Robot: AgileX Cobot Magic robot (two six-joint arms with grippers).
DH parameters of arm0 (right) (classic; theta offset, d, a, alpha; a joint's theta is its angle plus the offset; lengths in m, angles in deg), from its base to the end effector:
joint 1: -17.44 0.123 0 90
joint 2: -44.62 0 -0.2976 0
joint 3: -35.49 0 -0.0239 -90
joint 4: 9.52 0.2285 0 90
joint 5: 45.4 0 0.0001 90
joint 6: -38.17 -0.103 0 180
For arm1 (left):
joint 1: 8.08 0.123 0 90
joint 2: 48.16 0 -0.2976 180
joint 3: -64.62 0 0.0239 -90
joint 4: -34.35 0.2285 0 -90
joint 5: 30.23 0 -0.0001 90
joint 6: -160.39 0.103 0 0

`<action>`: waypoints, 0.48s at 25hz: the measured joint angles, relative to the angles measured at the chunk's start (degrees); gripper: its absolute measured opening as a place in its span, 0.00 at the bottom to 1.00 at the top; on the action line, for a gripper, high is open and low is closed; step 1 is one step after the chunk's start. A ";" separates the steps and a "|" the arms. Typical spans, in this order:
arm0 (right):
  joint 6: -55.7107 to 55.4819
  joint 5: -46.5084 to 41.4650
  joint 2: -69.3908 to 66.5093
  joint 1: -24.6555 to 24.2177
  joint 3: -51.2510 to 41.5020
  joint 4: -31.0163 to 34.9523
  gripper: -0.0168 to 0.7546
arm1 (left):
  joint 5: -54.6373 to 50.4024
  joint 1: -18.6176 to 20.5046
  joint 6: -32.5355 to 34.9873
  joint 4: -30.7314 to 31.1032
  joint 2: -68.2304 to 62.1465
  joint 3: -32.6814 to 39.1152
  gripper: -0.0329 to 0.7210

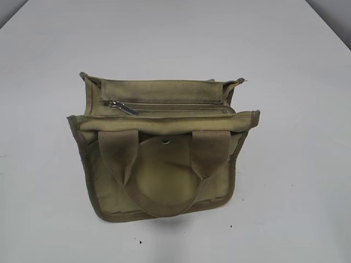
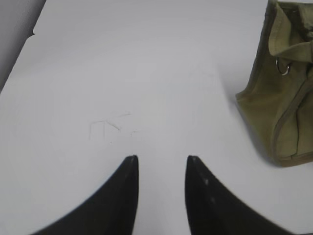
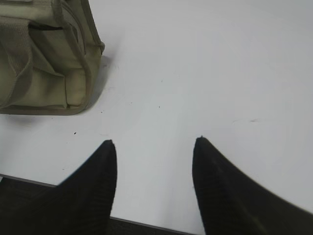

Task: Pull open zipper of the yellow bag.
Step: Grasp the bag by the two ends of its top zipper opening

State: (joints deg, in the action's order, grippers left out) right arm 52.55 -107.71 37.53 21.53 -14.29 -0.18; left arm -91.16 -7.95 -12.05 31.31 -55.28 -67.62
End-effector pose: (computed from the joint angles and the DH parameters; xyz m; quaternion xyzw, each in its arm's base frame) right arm -0.0288 0.0128 0.2553 -0.1418 0.8478 0.0358 0.5098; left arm -0.0295 -0.0048 0.2661 0.0563 0.8450 0.0092 0.5317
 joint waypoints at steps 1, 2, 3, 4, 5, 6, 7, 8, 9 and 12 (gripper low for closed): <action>0.00 0.00 0.00 0.00 0.00 0.00 0.53 | 0.00 0.00 0.00 0.00 0.00 0.00 0.38; 0.00 0.00 0.00 0.00 0.00 0.00 0.53 | 0.00 0.00 0.00 0.00 0.00 0.00 0.38; 0.00 0.00 0.00 0.00 0.00 0.00 0.53 | 0.00 0.00 0.00 0.00 0.00 0.00 0.38; 0.00 0.00 0.00 0.00 0.00 0.00 0.53 | 0.00 0.00 0.00 0.00 0.00 0.00 0.38; 0.00 0.00 0.00 0.00 0.00 0.00 0.53 | 0.00 0.00 0.00 0.00 0.00 0.00 0.38; 0.00 0.00 0.00 0.00 0.00 0.00 0.53 | 0.00 0.00 0.00 0.00 0.00 0.00 0.38; 0.00 0.00 0.00 0.00 0.00 0.00 0.53 | 0.00 0.00 0.00 0.00 0.00 0.00 0.38; 0.00 0.00 0.00 0.00 0.00 0.00 0.53 | 0.00 0.00 0.00 0.00 0.00 0.00 0.38; 0.00 0.00 0.00 0.00 0.00 0.00 0.53 | 0.00 0.00 0.00 0.00 0.00 0.00 0.38; 0.00 0.00 0.00 0.00 0.00 0.00 0.53 | 0.00 0.00 0.00 0.00 0.00 0.00 0.38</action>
State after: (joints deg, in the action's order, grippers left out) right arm 52.55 -107.71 37.53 21.53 -14.29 -0.18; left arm -91.16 -7.95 -12.05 31.31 -55.28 -67.62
